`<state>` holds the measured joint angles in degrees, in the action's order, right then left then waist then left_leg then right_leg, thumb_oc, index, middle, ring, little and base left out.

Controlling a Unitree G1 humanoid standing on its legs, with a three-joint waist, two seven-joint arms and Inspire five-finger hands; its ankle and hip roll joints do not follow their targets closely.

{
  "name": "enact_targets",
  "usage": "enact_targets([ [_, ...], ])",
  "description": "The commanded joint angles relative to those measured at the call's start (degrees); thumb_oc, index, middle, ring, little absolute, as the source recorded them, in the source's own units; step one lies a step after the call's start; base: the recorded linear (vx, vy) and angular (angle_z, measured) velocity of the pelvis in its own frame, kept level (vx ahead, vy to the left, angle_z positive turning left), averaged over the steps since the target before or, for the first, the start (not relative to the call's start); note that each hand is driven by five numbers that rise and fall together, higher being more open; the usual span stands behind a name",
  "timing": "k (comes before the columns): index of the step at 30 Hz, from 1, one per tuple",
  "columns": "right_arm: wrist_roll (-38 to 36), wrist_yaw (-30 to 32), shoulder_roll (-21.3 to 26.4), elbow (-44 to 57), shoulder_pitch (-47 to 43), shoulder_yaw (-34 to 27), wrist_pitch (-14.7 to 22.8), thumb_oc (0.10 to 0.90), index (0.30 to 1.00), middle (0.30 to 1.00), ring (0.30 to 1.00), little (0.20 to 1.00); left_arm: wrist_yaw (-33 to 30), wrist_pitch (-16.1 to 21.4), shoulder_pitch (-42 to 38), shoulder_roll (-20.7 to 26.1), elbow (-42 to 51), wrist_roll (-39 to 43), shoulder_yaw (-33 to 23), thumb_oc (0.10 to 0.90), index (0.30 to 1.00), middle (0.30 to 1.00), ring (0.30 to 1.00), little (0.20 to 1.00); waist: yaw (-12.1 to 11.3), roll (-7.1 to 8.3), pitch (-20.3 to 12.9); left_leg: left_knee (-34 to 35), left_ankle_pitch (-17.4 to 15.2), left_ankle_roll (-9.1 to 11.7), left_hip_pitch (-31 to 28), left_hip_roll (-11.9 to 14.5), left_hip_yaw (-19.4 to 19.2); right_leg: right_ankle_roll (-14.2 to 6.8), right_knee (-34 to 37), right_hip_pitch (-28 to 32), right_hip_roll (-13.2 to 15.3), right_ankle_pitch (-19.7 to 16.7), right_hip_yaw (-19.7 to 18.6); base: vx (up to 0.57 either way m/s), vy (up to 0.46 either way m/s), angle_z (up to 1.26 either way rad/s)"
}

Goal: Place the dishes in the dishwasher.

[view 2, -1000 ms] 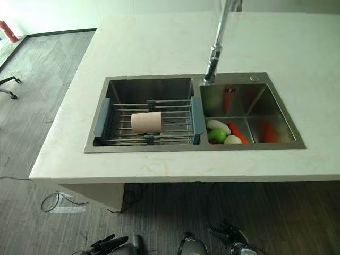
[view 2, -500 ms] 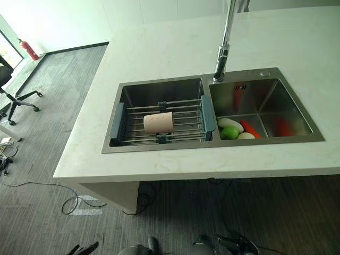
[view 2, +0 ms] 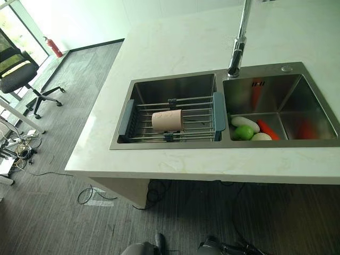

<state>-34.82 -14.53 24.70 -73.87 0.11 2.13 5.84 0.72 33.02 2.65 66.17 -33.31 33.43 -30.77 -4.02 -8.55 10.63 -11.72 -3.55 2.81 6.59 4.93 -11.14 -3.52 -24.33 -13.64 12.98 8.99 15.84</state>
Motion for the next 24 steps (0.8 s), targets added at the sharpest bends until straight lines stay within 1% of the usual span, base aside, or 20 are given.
enact_targets([
  [1, -2.94, 0.71, -1.87, -0.74, -2.07, -0.92, -0.74, 0.8, 0.9, 0.9, 0.9, 0.9, 0.26, 0.24, -7.48, 4.72, 8.67, -4.82, 2.23, 0.8, 0.9, 0.9, 0.9, 0.9, 1.23, 1.82, -0.58, -5.47, -8.18, 1.01, 0.22, 1.94, 1.64, -4.23, 7.14, 8.07, -0.6, 3.07, 0.28, 0.06, -0.072, -0.08],
  [2, -2.97, 0.48, -2.1, -1.1, -2.05, -0.95, -0.69, 0.8, 0.9, 0.9, 0.9, 0.9, 3.05, 0.51, -9.86, 5.7, 11.49, -2.98, 3.97, 0.8, 0.9, 0.9, 0.9, 0.9, 1.64, 1.89, -0.89, -5.47, -8.21, 1.06, 0.05, 2.03, 1.45, -4.3, 7.14, 8.1, -0.73, 3.07, 0.13, 0.05, -0.062, -0.17],
  [3, -2.8, 0.24, -2.21, -1.33, -1.93, -0.99, -0.81, 0.8, 0.9, 0.9, 0.9, 0.9, 8.83, -1.74, -12.68, 6.27, 15.39, 3.08, 5.76, 0.8, 0.9, 0.9, 0.9, 0.9, 2.08, 1.92, -1.2, -5.47, -8.24, 1.16, -0.06, 2.16, 1.22, -4.42, 7.14, 8.09, -0.83, 3.11, -0.02, 0.04, -0.061, -0.28],
  [4, -2.46, 0.1, -2.24, -1.37, -1.82, -1.36, -1.02, 0.8, 0.9, 0.9, 0.9, 0.9, 11.95, -2.73, -14.35, 6.43, 16.79, 6.07, 6.84, 0.8, 0.9, 0.9, 0.9, 0.9, 2.07, 1.93, -1.32, -5.47, -8.27, 1.22, -0.11, 2.22, 1.09, -4.48, 7.14, 8.05, -0.89, 3.14, -0.15, 0.04, -0.067, -0.3],
  [5, -1.91, -0.04, -2.35, -1.65, -1.63, -1.56, -1.53, 0.8, 0.9, 0.9, 0.9, 0.9, 12.75, -7.19, -18.18, 5.91, 22.17, 6.8, 9.64, 0.8, 0.9, 0.9, 0.9, 0.9, 2.61, 2.04, -1.54, -5.47, -8.36, 1.3, -0.32, 2.33, 0.8, -4.63, 7.14, 8.03, -1.0, 3.1, -0.3, 0.03, -0.068, -0.27],
  [7, -1.39, -0.46, -2.44, -2.33, -1.27, -1.85, -2.09, 0.8, 0.9, 0.9, 0.9, 0.9, 14.74, -11.9, -23.2, 5.05, 26.16, 9.01, 14.05, 0.8, 0.9, 0.9, 0.9, 0.9, 3.52, 2.24, -1.84, -5.47, -8.33, 1.42, -0.64, 2.63, 0.26, -4.76, 7.14, 7.97, -1.19, 2.99, -0.62, 0.04, -0.086, -0.19],
  [8, -1.86, -0.93, -2.63, -2.74, -1.01, -1.91, -2.8, 0.8, 0.9, 0.9, 0.9, 0.9, 15.39, -15.13, -26.98, 4.03, 28.54, 8.4, 17.66, 0.8, 0.9, 0.9, 0.9, 0.9, 4.2, 2.44, -1.97, -5.47, -8.24, 1.48, -0.9, 2.87, -0.19, -4.82, 7.14, 7.89, -1.37, 2.87, -0.94, 0.03, -0.086, -0.13],
  [9, -2.29, -1.23, -2.77, -2.88, -0.87, -2.13, -3.13, 0.8, 0.9, 0.9, 0.9, 0.9, 15.52, -16.22, -28.75, 3.63, 29.18, 7.77, 19.6, 0.8, 0.9, 0.9, 0.9, 0.9, 4.35, 2.56, -2.02, -5.47, -8.22, 1.49, -1.01, 2.98, -0.4, -4.83, 7.14, 7.83, -1.46, 2.81, -1.12, 0.03, -0.094, -0.18],
  [10, -2.94, -1.51, -2.99, -3.02, -0.73, -2.22, -3.41, 0.8, 0.9, 0.9, 0.9, 0.9, 15.15, -17.73, -30.83, 2.89, 30.21, 6.53, 22.14, 0.8, 0.9, 0.9, 0.9, 0.9, 5.03, 2.72, -2.11, -5.47, -8.18, 1.49, -1.18, 3.16, -0.78, -4.84, 7.14, 7.7, -1.67, 2.72, -1.48, 0.02, -0.067, -0.26],
  [11, -3.14, -1.53, -3.1, -3.06, -0.63, -2.41, -3.51, 0.8, 0.9, 0.9, 0.9, 0.9, 15.12, -18.36, -32.13, 2.45, 30.26, 5.95, 23.7, 0.8, 0.9, 0.9, 0.9, 0.9, 5.18, 2.84, -2.15, -5.47, -8.17, 1.48, -1.3, 3.26, -1.02, -4.84, 7.14, 7.64, -1.78, 2.67, -1.7, 0.02, -0.075, -0.3],
  [12, -3.36, -1.51, -3.22, -3.01, -0.46, -2.19, -3.55, 0.8, 0.9, 0.9, 0.9, 0.9, 15.18, -20.04, -34.13, 1.42, 30.33, 4.55, 26.24, 0.8, 0.9, 0.9, 0.9, 0.9, 6.01, 3.01, -2.12, -5.47, -8.07, 1.47, -1.46, 3.49, -1.49, -4.82, 7.14, 7.42, -2.01, 2.57, -2.21, 0.01, -0.048, -0.31],
  [13, -3.37, -1.48, -3.3, -2.98, -0.36, -2.27, -3.54, 0.8, 0.9, 0.9, 0.9, 0.9, 15.19, -20.47, -34.76, 1.18, 30.3, 4.19, 26.95, 0.8, 0.9, 0.9, 0.9, 0.9, 6.08, 3.07, -2.11, -5.47, -8.05, 1.48, -1.5, 3.54, -1.6, -4.82, 7.14, 7.36, -2.08, 2.54, -2.35, 0.01, -0.061, -0.31],
  [16, -4.04, -0.86, -3.55, -2.76, 0.54, -2.48, -4.12, 0.8, 0.9, 0.9, 0.9, 0.9, 15.65, -23.65, -38.17, -1.4, 29.43, -0.05, 32.37, 0.8, 0.9, 0.9, 0.9, 0.9, 7.78, 3.32, -1.7, -5.47, -7.84, 1.6, -1.98, 3.98, -2.91, -4.82, 7.14, 6.66, -2.54, 2.06, -3.62, -0.01, -0.042, -0.18],
  [17, -4.08, -0.85, -3.55, -2.73, 0.74, -2.61, -4.25, 0.8, 0.9, 0.9, 0.9, 0.9, 15.86, -23.76, -38.48, -1.64, 28.98, -1.33, 33.22, 0.8, 0.9, 0.9, 0.9, 0.9, 8.07, 3.32, -1.58, -5.47, -7.76, 1.66, -2.02, 4.06, -3.17, -4.86, 7.14, 6.5, -2.56, 1.92, -3.83, -0.01, -0.024, -0.09],
  [20, -4.11, -1.22, -3.45, -2.55, 1.22, -2.97, -5.2, 0.8, 0.9, 0.9, 0.9, 0.9, 19.04, -25.93, -39.17, -1.67, 27.0, -6.66, 35.65, 0.8, 0.9, 0.9, 0.9, 0.9, 8.8, 3.15, -1.17, -5.47, -7.48, 1.78, -2.05, 4.21, -3.77, -4.94, 7.14, 6.04, -2.63, 1.58, -4.44, -0.02, -0.008, -0.15],
  [21, -4.15, -1.33, -3.24, -2.55, 1.41, -3.16, -5.33, 0.8, 0.9, 0.9, 0.9, 0.9, 20.39, -26.7, -39.71, -1.32, 25.68, -8.43, 37.78, 0.8, 0.9, 0.9, 0.9, 0.9, 9.29, 2.94, -0.92, -5.47, -7.32, 1.87, -1.95, 4.17, -4.0, -4.99, 7.14, 5.72, -2.58, 1.34, -4.73, -0.03, 0.002, -0.12],
  [24, -4.39, -1.47, -3.09, -2.54, 1.64, -3.13, -5.58, 0.8, 0.9, 0.9, 0.9, 0.9, 20.52, -26.56, -40.7, -1.41, 24.13, -11.88, 40.06, 0.8, 0.9, 0.9, 0.9, 0.9, 9.64, 2.66, -0.61, -5.47, -7.13, 1.92, -1.75, 4.07, -4.37, -5.04, 7.14, 5.29, -2.51, 1.08, -4.97, -0.01, 0.002, -0.01],
])
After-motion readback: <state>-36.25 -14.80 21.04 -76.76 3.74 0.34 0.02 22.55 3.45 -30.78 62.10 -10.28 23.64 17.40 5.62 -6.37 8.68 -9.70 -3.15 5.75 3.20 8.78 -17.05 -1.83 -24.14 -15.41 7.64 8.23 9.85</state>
